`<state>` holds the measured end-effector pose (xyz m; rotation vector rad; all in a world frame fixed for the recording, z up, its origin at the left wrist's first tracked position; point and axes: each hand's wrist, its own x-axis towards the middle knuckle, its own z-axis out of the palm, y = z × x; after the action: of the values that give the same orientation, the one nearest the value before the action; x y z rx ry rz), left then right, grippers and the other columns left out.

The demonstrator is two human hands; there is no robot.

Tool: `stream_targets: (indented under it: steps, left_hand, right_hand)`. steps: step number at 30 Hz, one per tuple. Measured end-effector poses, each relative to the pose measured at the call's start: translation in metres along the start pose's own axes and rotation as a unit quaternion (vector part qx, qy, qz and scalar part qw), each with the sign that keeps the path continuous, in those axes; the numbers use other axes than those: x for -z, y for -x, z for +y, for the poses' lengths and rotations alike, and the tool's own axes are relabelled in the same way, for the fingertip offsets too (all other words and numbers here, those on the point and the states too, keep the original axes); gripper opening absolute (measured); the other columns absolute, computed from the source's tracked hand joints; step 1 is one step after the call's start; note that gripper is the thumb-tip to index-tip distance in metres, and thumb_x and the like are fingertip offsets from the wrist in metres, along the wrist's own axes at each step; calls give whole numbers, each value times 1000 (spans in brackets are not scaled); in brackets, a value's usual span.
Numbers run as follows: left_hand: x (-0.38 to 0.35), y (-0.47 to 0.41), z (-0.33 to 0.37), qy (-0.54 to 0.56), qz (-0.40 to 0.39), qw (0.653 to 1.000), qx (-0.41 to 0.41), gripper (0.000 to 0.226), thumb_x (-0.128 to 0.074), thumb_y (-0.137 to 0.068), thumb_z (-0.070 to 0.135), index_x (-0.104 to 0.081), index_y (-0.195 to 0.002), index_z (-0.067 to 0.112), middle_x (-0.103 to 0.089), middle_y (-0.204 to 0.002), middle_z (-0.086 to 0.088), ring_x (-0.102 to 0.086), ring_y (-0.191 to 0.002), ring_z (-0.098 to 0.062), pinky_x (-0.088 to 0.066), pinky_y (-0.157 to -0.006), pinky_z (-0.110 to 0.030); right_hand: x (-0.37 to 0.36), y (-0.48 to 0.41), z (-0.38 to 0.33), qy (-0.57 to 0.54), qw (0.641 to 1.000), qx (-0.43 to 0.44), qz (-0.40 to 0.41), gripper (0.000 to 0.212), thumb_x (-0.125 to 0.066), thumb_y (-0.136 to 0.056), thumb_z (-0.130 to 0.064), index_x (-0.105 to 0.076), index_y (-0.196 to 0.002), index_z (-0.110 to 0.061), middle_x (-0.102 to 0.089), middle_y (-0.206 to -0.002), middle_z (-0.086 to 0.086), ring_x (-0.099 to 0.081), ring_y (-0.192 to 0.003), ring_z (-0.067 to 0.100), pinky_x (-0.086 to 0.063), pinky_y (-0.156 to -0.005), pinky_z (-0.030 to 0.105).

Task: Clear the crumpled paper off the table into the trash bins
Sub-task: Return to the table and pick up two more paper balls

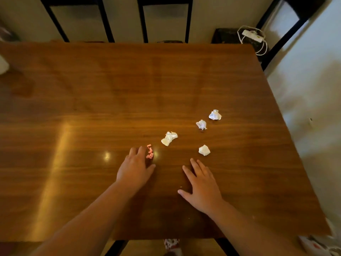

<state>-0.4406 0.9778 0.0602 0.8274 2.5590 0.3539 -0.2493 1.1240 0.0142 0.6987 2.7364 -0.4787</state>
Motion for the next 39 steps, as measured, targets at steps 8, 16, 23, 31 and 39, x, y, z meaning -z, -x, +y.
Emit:
stream_targets:
  steps: [8, 16, 23, 31, 39]
  left_hand:
    - [-14, -45, 10, -25, -36, 999, 7, 63, -64, -85, 43, -31, -136, 27, -52, -129, -7, -59, -112, -28, -53, -85, -37]
    - [-27, -49, 4, 81, 34, 995, 42, 21, -68, -85, 26, -60, -103, 20, -60, -96, 3, -55, -83, -13, -39, -65, -21]
    - [-33, -51, -5, 292, 53, 945, 141, 13, -58, -90, 40, -64, -80, 35, -62, -76, 13, -57, -64, -6, -43, -53, -23]
    - [-26, -54, 9, 670, 20, 694, 264, 41, -59, -85, 53, -53, -51, 29, -42, -51, 10, -38, -45, -8, -33, -39, -23]
    - [-25, -62, 34, 439, 58, 880, 172, 30, -60, -86, 50, -56, -73, 24, -55, -64, 9, -49, -51, -9, -36, -44, -25]
  right_hand:
    - [-12, -3, 11, 3, 998, 3, 59, 74, -36, -80, -77, -33, -144, -41, -24, -161, -3, -8, -146, 16, -14, -113, 44]
    - [-23, -2, 22, -10, 996, 33, 79, 69, -37, -85, -74, -38, -143, -38, -31, -158, -2, -20, -147, 18, -20, -114, 44]
    - [-25, -2, 23, -16, 995, 41, 84, 68, -38, -85, -73, -43, -141, -35, -32, -157, 0, -23, -147, 21, -23, -114, 46]
    - [-24, -1, 24, -23, 994, 50, 91, 66, -38, -86, -70, -44, -141, -32, -35, -156, 2, -25, -146, 21, -23, -115, 46]
    - [-29, -1, 26, -36, 994, 53, 94, 66, -39, -88, -69, -42, -142, -32, -31, -158, 0, -18, -148, 19, -16, -117, 42]
